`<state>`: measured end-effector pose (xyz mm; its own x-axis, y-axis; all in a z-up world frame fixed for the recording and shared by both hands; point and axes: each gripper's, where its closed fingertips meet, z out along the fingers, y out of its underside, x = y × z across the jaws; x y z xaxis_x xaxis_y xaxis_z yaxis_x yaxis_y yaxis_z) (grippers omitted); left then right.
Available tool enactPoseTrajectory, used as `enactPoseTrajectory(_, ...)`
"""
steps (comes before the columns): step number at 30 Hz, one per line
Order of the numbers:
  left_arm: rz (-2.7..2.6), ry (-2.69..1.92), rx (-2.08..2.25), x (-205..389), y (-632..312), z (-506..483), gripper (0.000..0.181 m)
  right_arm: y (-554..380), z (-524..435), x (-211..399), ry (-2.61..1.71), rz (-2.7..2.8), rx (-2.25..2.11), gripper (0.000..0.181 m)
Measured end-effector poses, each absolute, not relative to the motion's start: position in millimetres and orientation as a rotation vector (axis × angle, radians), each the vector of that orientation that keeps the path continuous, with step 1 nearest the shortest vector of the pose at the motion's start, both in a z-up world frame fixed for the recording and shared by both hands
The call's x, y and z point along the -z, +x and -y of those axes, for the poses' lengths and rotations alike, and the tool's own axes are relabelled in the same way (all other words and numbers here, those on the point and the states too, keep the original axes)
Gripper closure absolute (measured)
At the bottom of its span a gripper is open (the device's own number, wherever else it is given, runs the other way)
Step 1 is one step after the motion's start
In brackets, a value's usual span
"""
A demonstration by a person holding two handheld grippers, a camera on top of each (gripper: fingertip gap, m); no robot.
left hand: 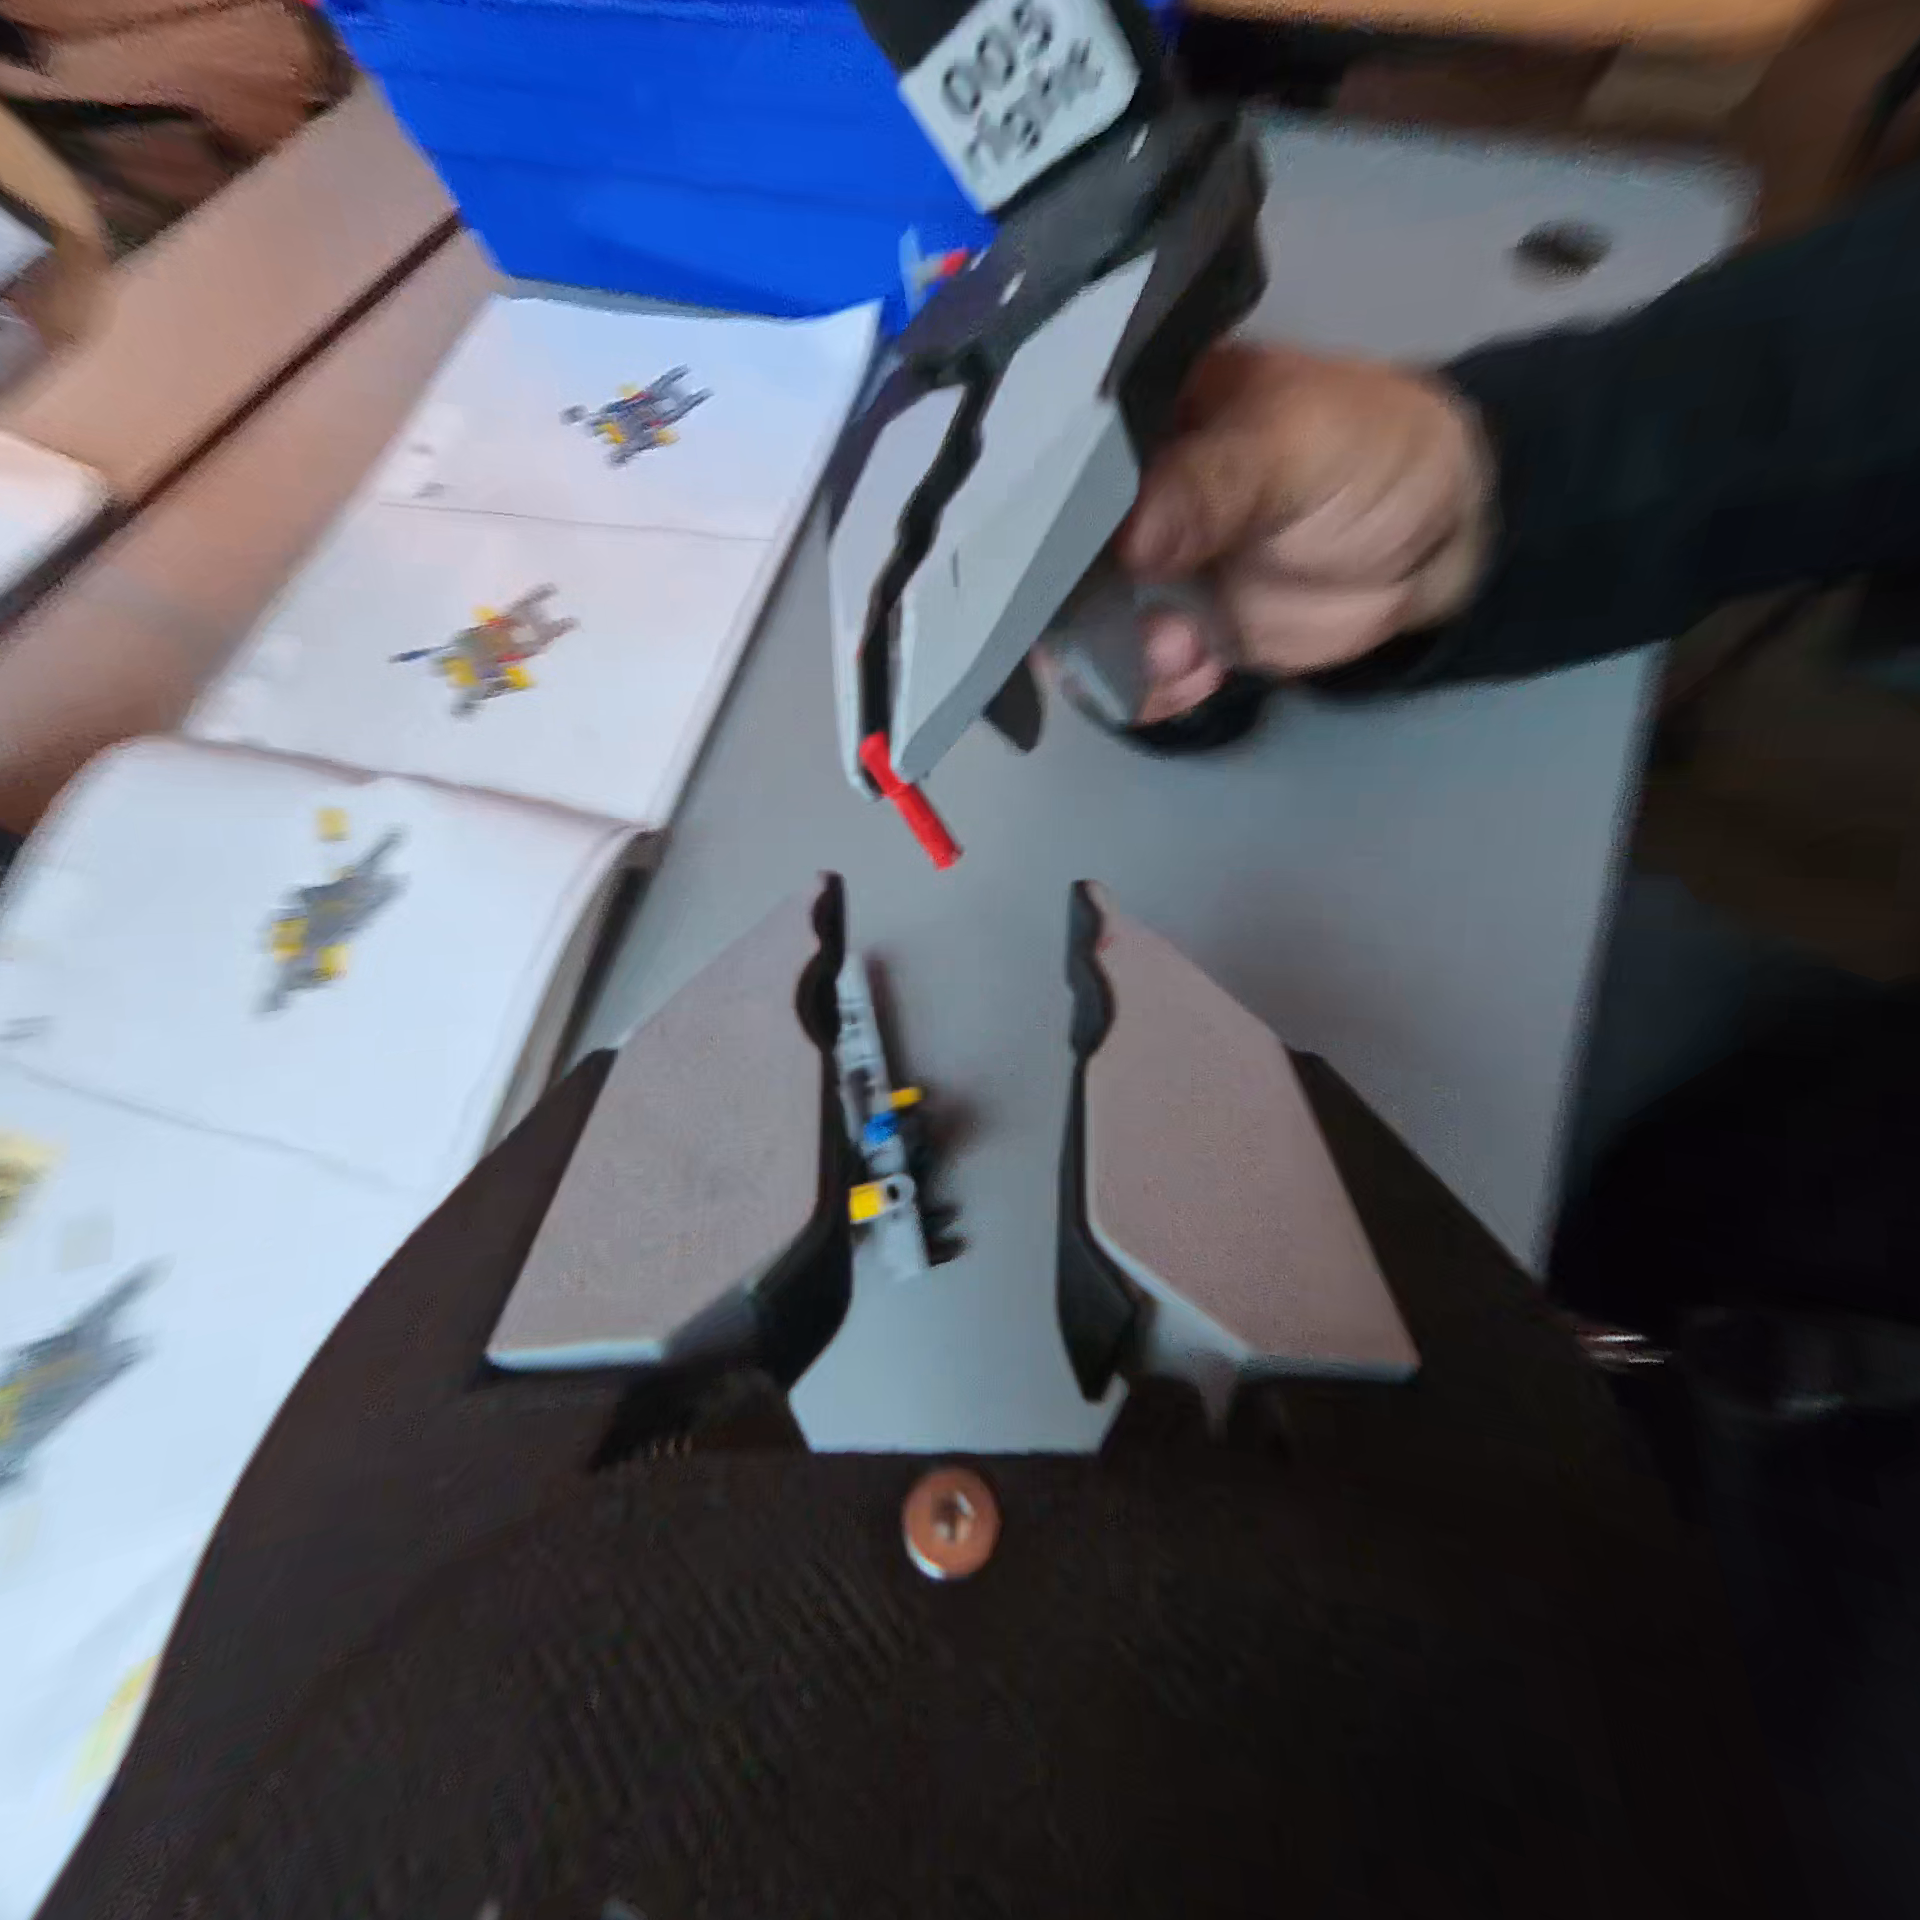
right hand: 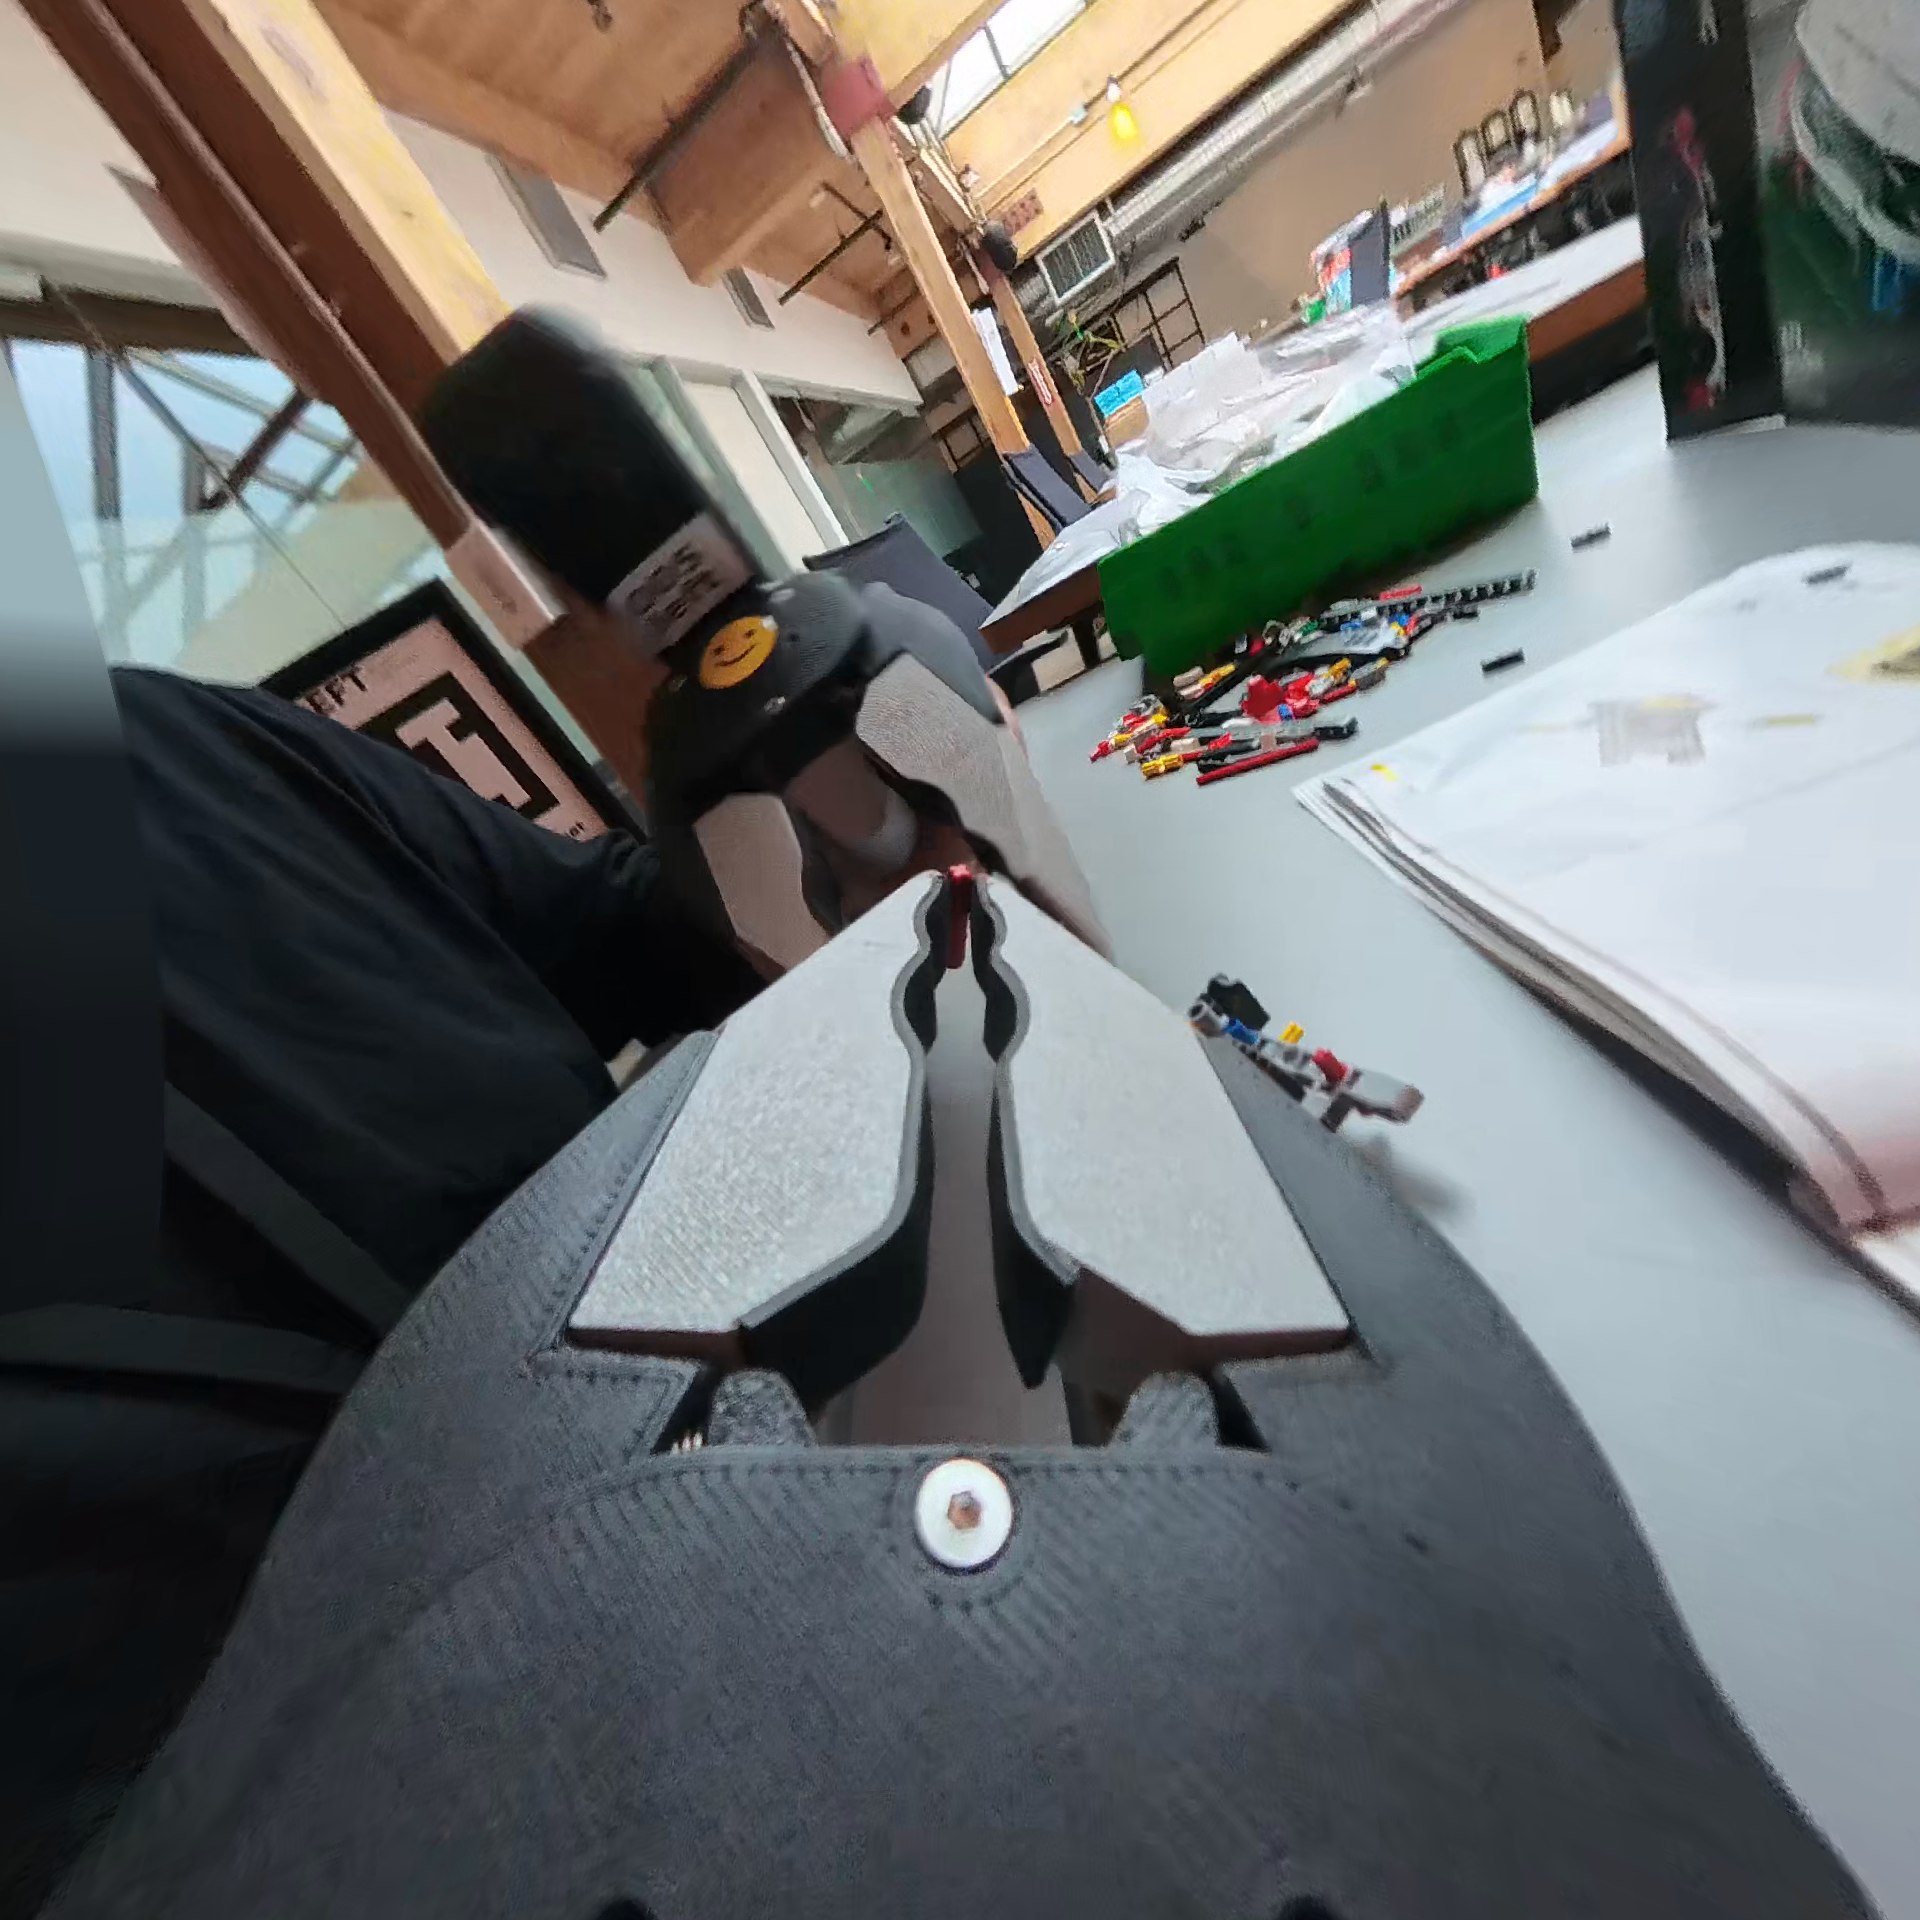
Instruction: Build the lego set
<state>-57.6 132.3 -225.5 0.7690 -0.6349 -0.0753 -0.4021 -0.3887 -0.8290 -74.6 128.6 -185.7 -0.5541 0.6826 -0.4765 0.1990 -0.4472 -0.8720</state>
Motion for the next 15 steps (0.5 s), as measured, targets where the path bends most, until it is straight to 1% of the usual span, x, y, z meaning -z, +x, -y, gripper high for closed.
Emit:
enactPoseTrajectory(1,-0.745,-2.014,0.423,220.4,-52.3,-129.7,0.156,-73.4,-123.5,182.7,-1.201,1.441,-2.053,0.181)
enactPoseTrajectory(2,-0.697,-2.002,0.474,216.0,-52.8,-130.6,0.164,-72.5,-118.8,181.2,-1.155,1.467,-2.028,0.181)
enactPoseTrajectory(6,-0.648,-1.980,0.655,207.9,-48.5,-124.0,0.180,-69.9,-114.1,178.5,-1.035,1.514,-1.904,0.181)
enactPoseTrajectory(8,-0.652,-1.989,0.630,210.3,-51.6,-123.4,0.180,-70.7,-114.2,182.5,-1.035,1.547,-1.838,0.181)
enactPoseTrajectory(15,-0.841,-2.073,0.258,233.7,-65.4,-124.6,0.180,-76.3,-113.4,203.6,-1.071,1.695,-1.553,0.180)
